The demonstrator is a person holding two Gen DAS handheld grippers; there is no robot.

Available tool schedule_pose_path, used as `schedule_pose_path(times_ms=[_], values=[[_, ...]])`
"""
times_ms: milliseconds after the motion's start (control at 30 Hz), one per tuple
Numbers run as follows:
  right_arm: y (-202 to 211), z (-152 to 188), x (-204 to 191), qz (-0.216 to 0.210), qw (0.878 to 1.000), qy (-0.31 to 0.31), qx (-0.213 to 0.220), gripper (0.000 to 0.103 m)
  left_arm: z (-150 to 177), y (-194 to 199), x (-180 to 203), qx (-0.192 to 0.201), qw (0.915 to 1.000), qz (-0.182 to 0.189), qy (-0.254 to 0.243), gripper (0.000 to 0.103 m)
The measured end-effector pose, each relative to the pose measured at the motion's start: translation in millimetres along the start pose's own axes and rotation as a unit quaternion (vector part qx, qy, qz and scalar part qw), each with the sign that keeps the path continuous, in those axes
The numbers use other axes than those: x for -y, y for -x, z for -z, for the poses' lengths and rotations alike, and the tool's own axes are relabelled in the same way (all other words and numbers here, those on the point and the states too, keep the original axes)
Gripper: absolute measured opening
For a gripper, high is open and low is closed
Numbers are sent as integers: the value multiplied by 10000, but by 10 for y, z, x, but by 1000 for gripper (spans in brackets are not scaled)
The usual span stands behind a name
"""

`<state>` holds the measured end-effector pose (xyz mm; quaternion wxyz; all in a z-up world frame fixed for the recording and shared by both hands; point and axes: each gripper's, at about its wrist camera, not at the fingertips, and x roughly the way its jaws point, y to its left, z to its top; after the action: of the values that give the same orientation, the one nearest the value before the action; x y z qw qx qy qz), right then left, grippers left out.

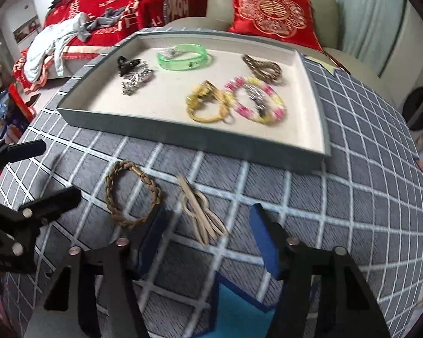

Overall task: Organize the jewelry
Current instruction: 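Grasp the tan hairpin with the right tool while the left grasps the braided brown bracelet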

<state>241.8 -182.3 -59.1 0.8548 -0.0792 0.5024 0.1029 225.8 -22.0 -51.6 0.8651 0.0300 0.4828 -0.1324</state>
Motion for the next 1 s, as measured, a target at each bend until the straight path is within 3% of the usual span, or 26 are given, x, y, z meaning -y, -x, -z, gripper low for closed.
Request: schedule_pose_path(times_ms=[100, 233, 333, 400, 633, 867, 967, 1000], values=[[-32, -65, -90, -58, 9998, 161, 49, 53, -8, -26, -17, -51, 9999, 87, 31, 103], [-41, -105, -144, -83, 9997, 219, 83, 25, -32, -50, -1, -61, 9999, 133, -2, 103], [-34, -105, -137, -82, 9998, 148, 98, 21, -61, -77, 51, -98, 9997, 230, -20, 103], [-15, -89, -132, -50, 9998, 132, 137, 10, -80, -103, 108, -133, 9995, 278, -66, 103], [34, -14, 61, -121, 9994, -288, 166, 9, -133, -210, 328, -238, 9990, 327, -212, 103], [64, 30, 181, -172, 9981, -557, 206, 9, -107, -255, 612, -160, 9962, 161, -836, 100], [72, 39, 231, -271, 9970, -687, 211, 9, -93, -212, 659, -50, 9946, 312, -990, 86], [77, 42, 243, -280, 9968, -717, 220, 9, -92, -198, 666, -6, 9942, 340, -1025, 70]])
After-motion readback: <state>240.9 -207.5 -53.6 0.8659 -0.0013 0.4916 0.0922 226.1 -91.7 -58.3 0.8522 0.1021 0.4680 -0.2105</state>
